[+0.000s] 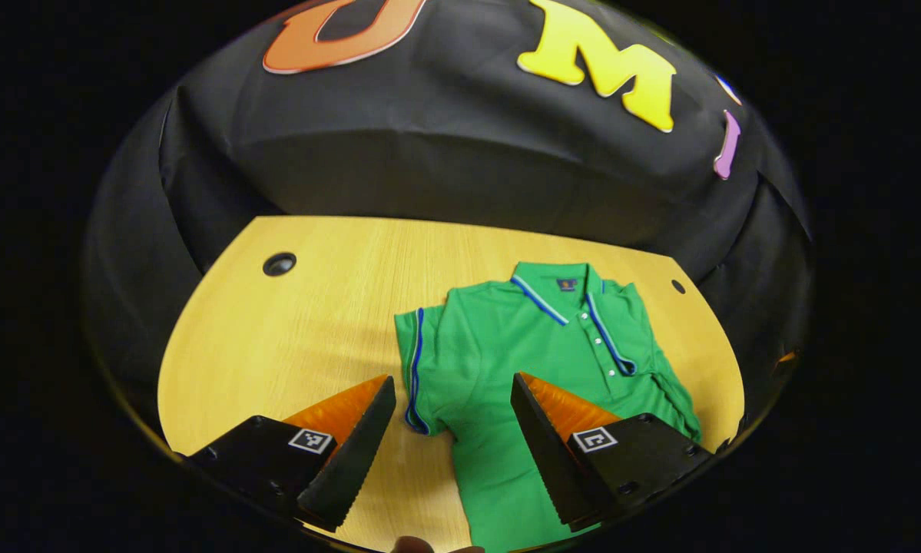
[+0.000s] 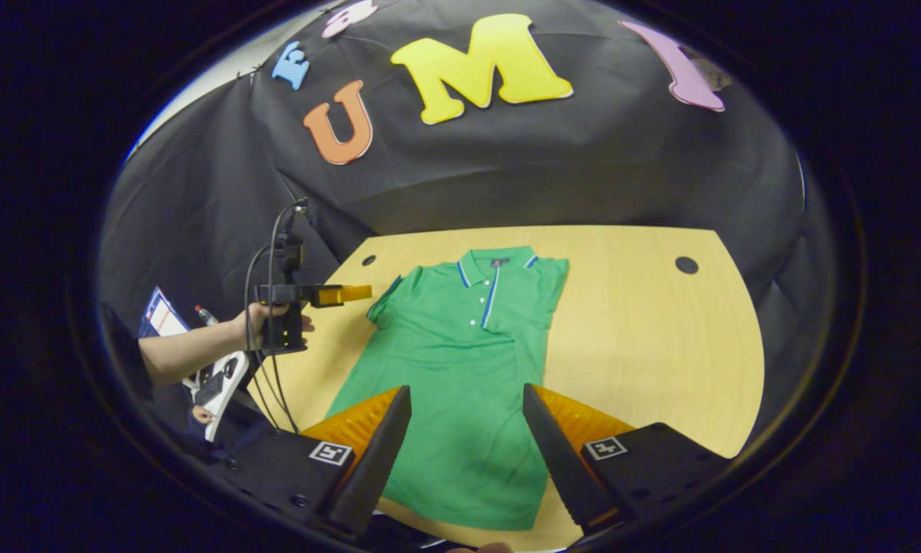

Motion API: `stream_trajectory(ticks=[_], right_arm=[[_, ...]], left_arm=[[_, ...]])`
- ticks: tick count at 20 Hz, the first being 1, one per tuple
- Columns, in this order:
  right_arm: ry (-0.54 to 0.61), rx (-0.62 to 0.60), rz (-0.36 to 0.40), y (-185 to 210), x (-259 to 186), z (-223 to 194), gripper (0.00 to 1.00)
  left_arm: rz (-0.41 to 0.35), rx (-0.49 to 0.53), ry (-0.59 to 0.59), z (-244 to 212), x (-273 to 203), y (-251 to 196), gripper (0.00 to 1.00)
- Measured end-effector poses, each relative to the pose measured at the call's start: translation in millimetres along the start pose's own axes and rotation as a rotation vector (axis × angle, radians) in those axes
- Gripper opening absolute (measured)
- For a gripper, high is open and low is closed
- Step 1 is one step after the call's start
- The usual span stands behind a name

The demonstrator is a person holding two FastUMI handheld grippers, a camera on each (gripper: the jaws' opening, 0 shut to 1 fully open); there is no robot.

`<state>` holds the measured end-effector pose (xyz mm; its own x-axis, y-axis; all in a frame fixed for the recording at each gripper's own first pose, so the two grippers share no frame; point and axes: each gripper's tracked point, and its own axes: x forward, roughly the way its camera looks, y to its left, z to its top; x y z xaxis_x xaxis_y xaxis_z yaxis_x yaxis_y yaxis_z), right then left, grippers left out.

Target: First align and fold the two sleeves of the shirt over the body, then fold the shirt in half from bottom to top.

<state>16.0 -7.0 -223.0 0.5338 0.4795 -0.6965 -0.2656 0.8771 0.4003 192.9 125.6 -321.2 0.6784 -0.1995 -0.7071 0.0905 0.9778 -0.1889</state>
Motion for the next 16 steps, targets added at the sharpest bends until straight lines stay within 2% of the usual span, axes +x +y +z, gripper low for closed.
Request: stream_trajectory(ticks=[2,4,7,9,10,11,12,13,14,15,16], right_arm=[[0.038,0.027,-0.017,-15.2,3.5,-12.4,0.94],[0.065,0.063,-0.03,-26.6,9.8,-20.5,0.93],[0.081,0.114,-0.024,-30.3,16.1,-23.8,0.94],[0.085,0.114,-0.017,-28.5,19.4,-23.9,0.93],[0.087,0.109,-0.012,-27.6,21.5,-23.6,0.93],[0.089,0.102,-0.01,-26.4,22.6,-24.4,0.93],[0.092,0.098,-0.016,-28.0,25.0,-25.5,0.93],[0.096,0.101,-0.023,-29.1,27.2,-27.6,0.93],[0.099,0.113,-0.022,-29.0,28.6,-28.5,0.93],[0.1,0.123,-0.021,-27.3,30.1,-30.9,0.94],[0.1,0.126,-0.024,-27.5,30.0,-31.9,0.93]], left_arm=[[0.011,-0.017,0.068,-10.9,21.5,16.8,0.97],[-0.01,-0.039,0.116,-16.8,36.8,19.6,0.95],[-0.019,-0.025,0.142,-12.0,51.0,23.7,0.89],[-0.022,-0.02,0.161,-9.1,56.7,23.8,0.84],[-0.015,-0.012,0.171,-6.4,57.9,26.0,0.72],[0.005,0.003,0.188,-7.5,59.0,28.7,0.78],[0.027,0.023,0.201,-9.4,60.3,31.8,0.51],[0.053,0.039,0.214,-11.3,60.7,33.3,0.52],[0.074,0.054,0.218,-9.7,61.5,34.6,0.41],[0.084,0.065,0.22,-8.8,62.5,35.9,0.36],[0.066,0.06,0.218,-9.5,62.6,32.3,0.19]])
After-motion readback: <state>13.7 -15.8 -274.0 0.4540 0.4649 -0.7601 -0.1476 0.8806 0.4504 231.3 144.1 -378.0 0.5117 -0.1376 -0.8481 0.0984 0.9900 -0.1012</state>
